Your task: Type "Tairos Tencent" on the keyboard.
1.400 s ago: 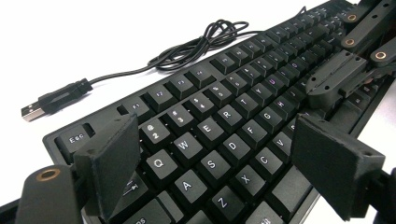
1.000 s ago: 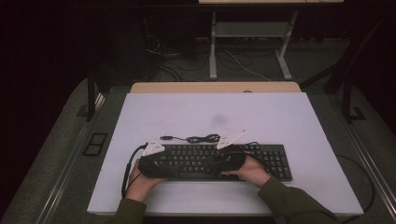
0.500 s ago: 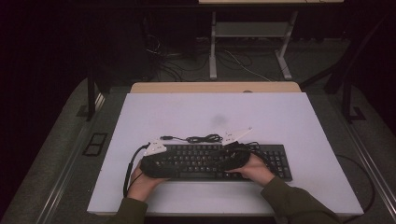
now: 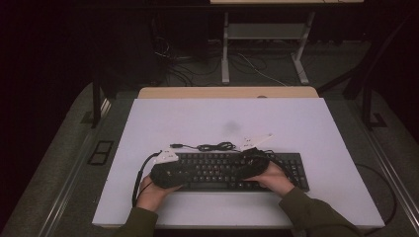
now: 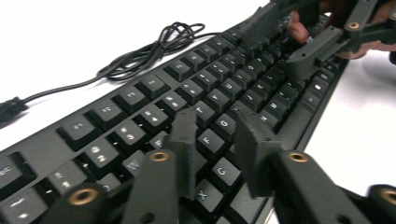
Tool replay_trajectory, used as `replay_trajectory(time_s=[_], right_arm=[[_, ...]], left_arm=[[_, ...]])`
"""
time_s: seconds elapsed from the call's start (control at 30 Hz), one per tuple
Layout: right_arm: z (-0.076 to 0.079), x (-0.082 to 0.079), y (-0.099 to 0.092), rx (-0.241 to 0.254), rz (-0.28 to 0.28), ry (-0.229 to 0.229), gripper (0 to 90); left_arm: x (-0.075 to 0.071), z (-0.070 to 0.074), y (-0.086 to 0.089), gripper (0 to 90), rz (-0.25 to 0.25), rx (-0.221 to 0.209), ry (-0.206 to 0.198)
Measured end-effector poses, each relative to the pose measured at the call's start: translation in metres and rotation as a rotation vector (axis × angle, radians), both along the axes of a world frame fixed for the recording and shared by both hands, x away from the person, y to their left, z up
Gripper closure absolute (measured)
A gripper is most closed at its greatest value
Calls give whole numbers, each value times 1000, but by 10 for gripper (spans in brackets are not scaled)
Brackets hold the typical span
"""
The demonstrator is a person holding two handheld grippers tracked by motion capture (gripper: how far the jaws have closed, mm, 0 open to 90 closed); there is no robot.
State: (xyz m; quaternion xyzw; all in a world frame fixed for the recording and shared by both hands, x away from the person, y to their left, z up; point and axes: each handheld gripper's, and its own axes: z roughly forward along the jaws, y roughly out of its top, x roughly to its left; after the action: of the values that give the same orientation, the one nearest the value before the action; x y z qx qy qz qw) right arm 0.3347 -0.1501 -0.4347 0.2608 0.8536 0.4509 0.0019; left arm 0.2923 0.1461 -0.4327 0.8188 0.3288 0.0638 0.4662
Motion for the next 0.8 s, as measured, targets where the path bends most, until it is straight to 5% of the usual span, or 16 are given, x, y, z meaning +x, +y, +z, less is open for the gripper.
replay_trajectory(time_s=[0.27,0.47,0.8], right_arm=[[0,1,-2,0,-18,-3,330],[0,1,-2,-5,-30,-10,309],[0,1,-2,-7,-37,-13,293]], left_arm=[[0,-2,-5,887,-31,21,30],[-1,-5,-9,892,-50,69,45],[0,-6,-9,892,-59,70,49]])
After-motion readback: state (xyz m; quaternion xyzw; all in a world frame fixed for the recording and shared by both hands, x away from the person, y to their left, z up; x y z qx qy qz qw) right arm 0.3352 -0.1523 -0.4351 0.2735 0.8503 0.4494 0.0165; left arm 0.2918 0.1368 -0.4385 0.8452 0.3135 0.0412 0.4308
